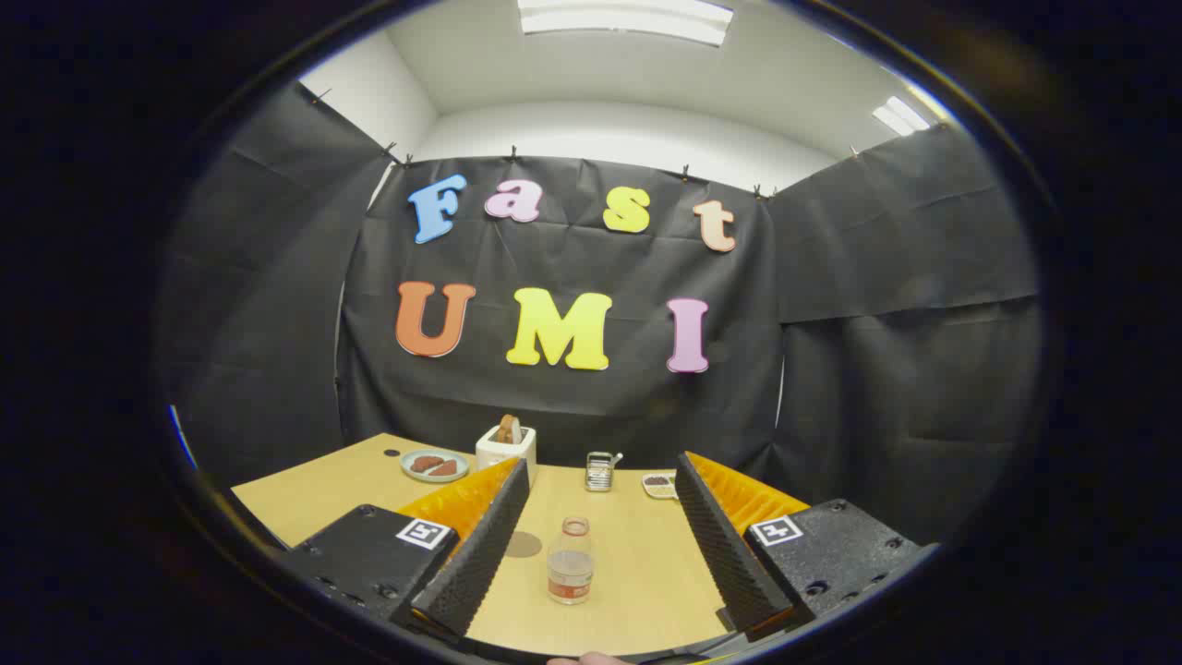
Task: Take the bottle from table, then pour the juice into the cup, finally place the bottle on the coaster
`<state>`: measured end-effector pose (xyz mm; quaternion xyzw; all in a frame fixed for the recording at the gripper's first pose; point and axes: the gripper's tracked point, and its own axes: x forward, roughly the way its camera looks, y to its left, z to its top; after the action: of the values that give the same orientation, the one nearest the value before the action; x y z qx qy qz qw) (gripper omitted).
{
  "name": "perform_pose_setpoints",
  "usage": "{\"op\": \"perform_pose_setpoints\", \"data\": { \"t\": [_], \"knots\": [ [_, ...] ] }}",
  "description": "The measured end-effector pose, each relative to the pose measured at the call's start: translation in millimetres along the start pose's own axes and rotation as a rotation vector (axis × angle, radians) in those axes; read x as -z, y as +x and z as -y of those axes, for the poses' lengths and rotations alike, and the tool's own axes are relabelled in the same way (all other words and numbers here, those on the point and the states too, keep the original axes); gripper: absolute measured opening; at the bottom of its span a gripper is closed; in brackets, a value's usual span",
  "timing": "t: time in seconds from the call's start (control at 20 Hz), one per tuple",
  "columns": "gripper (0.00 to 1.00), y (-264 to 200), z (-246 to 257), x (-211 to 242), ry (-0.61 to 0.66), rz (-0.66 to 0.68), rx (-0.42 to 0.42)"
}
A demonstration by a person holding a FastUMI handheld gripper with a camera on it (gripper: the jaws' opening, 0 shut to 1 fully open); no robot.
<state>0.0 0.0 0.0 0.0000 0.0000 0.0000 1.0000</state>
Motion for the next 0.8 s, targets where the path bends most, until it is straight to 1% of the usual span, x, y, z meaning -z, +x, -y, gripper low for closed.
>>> {"op": "perform_pose_setpoints", "data": {
  "t": [0.8],
  "knots": [
    [1.00, -1.4, -0.7, 1.7, 0.013, -0.004, 0.003]
  ]
}}
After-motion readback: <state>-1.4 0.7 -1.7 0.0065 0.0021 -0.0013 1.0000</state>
